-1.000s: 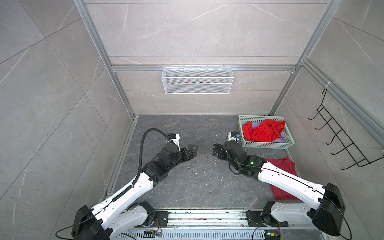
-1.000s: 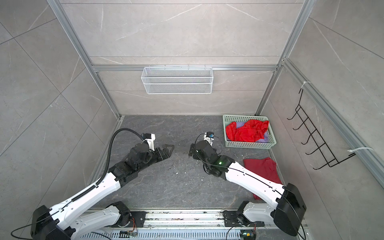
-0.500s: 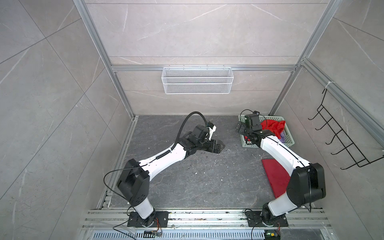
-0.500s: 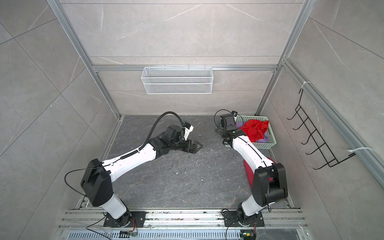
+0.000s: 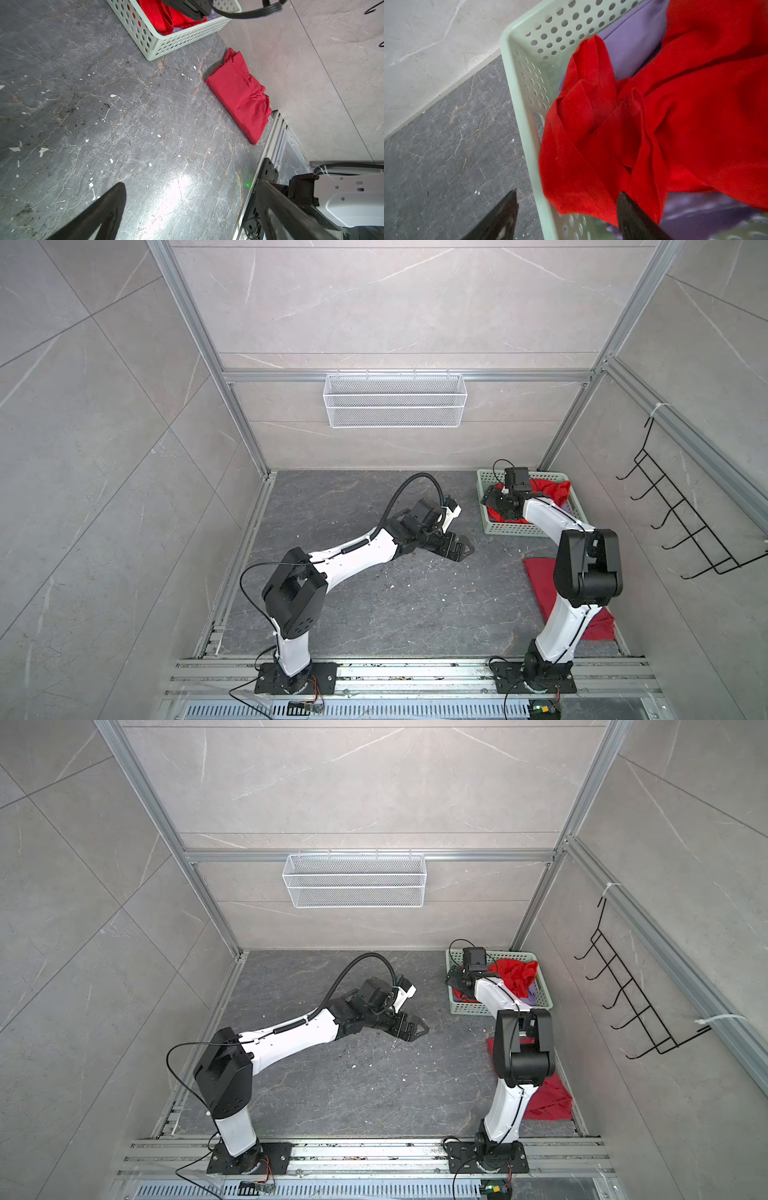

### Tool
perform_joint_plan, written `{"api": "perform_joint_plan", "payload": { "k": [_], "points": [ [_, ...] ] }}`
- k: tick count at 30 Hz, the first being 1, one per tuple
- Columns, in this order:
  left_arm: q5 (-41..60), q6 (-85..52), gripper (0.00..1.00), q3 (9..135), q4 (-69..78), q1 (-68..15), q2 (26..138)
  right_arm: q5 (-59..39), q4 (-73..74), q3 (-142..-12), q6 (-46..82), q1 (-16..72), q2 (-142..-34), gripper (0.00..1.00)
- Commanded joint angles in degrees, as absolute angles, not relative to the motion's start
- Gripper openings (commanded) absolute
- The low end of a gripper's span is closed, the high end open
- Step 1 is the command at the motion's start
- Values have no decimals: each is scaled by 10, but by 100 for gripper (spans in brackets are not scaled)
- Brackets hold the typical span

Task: Fold and stack the t-shirts
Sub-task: 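Grasp the red t-shirt in the basket with the right gripper and lift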

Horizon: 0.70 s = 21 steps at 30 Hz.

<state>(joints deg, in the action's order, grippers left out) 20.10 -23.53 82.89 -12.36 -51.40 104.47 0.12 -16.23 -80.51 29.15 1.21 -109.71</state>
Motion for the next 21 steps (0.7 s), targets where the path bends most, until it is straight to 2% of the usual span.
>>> {"api": "perform_joint_plan", "payload": {
  "k": [1,6,14,18,21],
  "points": [
    [222,-236,100,852,-108,-517,1045,-1,-159,-833,303,11,-1125,73],
    [220,-234,100,847,-111,-523,1038,17,-142,-825,315,1,-1132,71],
    [217,-235,100,846,-110,-524,1040,-51,-58,-786,360,-27,-1130,70],
    [216,-235,100,846,-111,-524,1039,-73,-67,-796,365,-28,-1152,57],
    [212,-234,100,840,-112,-525,1036,-81,-68,-797,365,-28,-1159,38]
  ]
}}
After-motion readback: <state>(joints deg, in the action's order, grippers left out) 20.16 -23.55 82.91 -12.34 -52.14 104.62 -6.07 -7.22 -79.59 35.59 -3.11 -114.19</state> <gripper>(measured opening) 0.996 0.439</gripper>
